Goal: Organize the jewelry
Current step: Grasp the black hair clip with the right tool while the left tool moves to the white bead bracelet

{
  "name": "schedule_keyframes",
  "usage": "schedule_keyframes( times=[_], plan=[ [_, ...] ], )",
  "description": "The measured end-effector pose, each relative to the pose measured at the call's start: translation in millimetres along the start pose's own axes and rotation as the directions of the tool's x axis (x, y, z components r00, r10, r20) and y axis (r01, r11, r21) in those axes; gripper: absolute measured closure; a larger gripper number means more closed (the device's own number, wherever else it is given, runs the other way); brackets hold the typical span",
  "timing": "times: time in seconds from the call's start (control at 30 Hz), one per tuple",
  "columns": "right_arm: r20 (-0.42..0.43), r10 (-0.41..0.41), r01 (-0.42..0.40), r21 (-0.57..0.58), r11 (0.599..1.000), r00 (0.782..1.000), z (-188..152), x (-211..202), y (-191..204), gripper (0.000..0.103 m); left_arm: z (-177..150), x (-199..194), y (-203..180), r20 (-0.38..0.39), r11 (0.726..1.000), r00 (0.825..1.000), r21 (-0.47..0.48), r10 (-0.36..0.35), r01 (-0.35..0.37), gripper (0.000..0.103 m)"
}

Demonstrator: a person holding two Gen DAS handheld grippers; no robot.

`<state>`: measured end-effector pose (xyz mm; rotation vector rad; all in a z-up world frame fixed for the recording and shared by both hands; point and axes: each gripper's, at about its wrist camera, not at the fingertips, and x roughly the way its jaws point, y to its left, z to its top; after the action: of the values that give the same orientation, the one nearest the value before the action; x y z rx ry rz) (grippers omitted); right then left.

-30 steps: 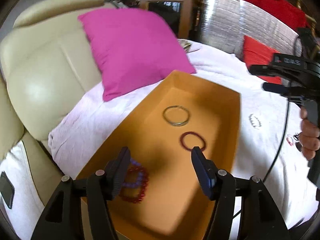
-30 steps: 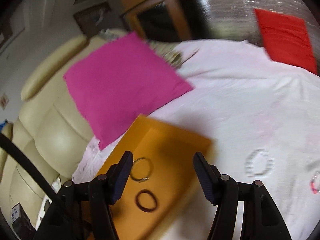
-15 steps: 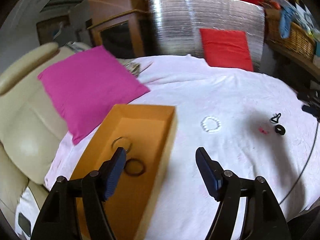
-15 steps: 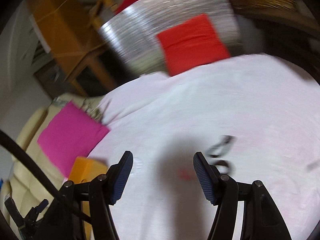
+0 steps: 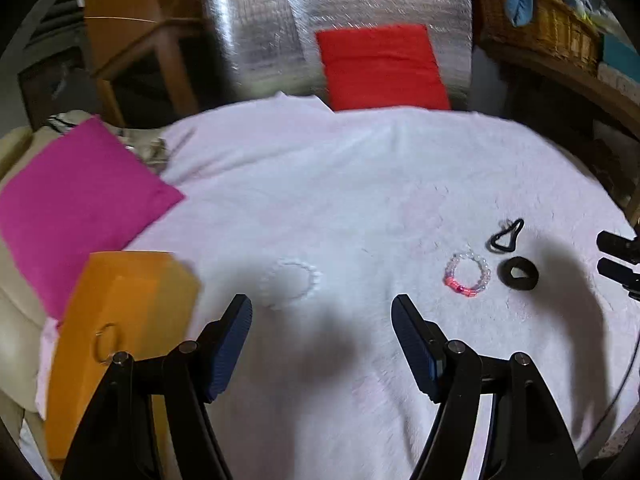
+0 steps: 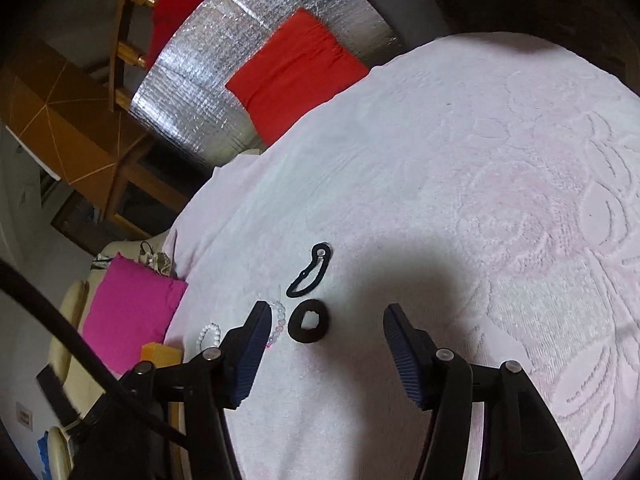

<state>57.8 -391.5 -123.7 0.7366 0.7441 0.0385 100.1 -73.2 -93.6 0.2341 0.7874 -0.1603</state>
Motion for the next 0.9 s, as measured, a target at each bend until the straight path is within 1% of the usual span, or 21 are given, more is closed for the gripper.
schedule_keyframes(
  times=[0.13,0.23,0.3,0.4,0.5,0.57,0.6,0.63,0.67,0.7,0.73,0.77,0.8,0.9],
  plan=[
    [-0.032,-0.011,0.011,-0.013,1.000,0.999,1,18,-4,0.041,5,25,-2,-0.031,1.000,0.999,0.007,0.016,-0.016,0.030],
    [-0.038,0.005,-0.004,0.024,1.000,0.999,7,39,-4,0.041,5,40,8,-0.048,0.998,0.997,0.008,0.058,-0.057,0.030],
    [-0.037,0.015,-0.014,0.040,0.999,0.999,11,48,-3,0.041,3,52,27,-0.078,0.997,0.994,-0.021,0.076,-0.078,0.030],
    [-0.046,0.015,-0.013,0.048,0.999,0.999,16,69,5,0.041,-3,60,53,-0.097,0.992,0.989,-0.047,0.112,-0.117,0.030],
    [-0.040,-0.009,0.011,0.055,0.998,0.999,22,88,11,0.041,-9,71,67,-0.123,0.993,0.988,-0.068,0.091,-0.100,0.030],
    [-0.025,-0.079,0.080,0.062,0.995,0.997,26,99,11,0.041,-11,75,72,-0.136,0.994,0.989,-0.081,0.057,-0.069,0.030],
    [-0.024,-0.102,0.104,0.068,0.992,0.994,27,105,10,0.045,-11,77,74,-0.137,0.995,0.990,-0.086,0.039,-0.051,0.030],
    [-0.018,-0.119,0.120,0.072,0.990,0.993,28,109,10,0.049,-11,78,75,-0.135,0.996,0.990,-0.084,0.032,-0.044,0.030],
    [-0.001,-0.151,0.151,0.058,0.987,0.988,29,113,12,0.052,-10,81,75,-0.137,0.996,0.990,-0.079,0.027,-0.038,0.030],
    [0.012,-0.173,0.173,0.040,0.984,0.985,30,116,15,0.058,-11,84,75,-0.143,0.997,0.990,-0.075,0.011,-0.022,0.030],
    [0.022,-0.191,0.191,0.015,0.981,0.981,31,119,19,0.070,-11,86,76,-0.147,0.997,0.989,-0.077,-0.003,-0.009,0.030],
    [0.021,-0.198,0.199,-0.008,0.980,0.980,30,123,23,0.080,-11,89,77,-0.150,0.997,0.988,-0.082,-0.023,0.011,0.030],
    [0.014,-0.211,0.211,-0.022,0.977,0.977,29,128,25,0.084,-11,92,77,-0.154,0.996,0.987,-0.086,-0.043,0.030,0.030],
    [0.041,-0.247,0.249,-0.066,0.966,0.968,24,131,32,0.084,-11,99,78,-0.152,0.993,0.985,-0.098,-0.085,0.070,0.030]
  ],
)
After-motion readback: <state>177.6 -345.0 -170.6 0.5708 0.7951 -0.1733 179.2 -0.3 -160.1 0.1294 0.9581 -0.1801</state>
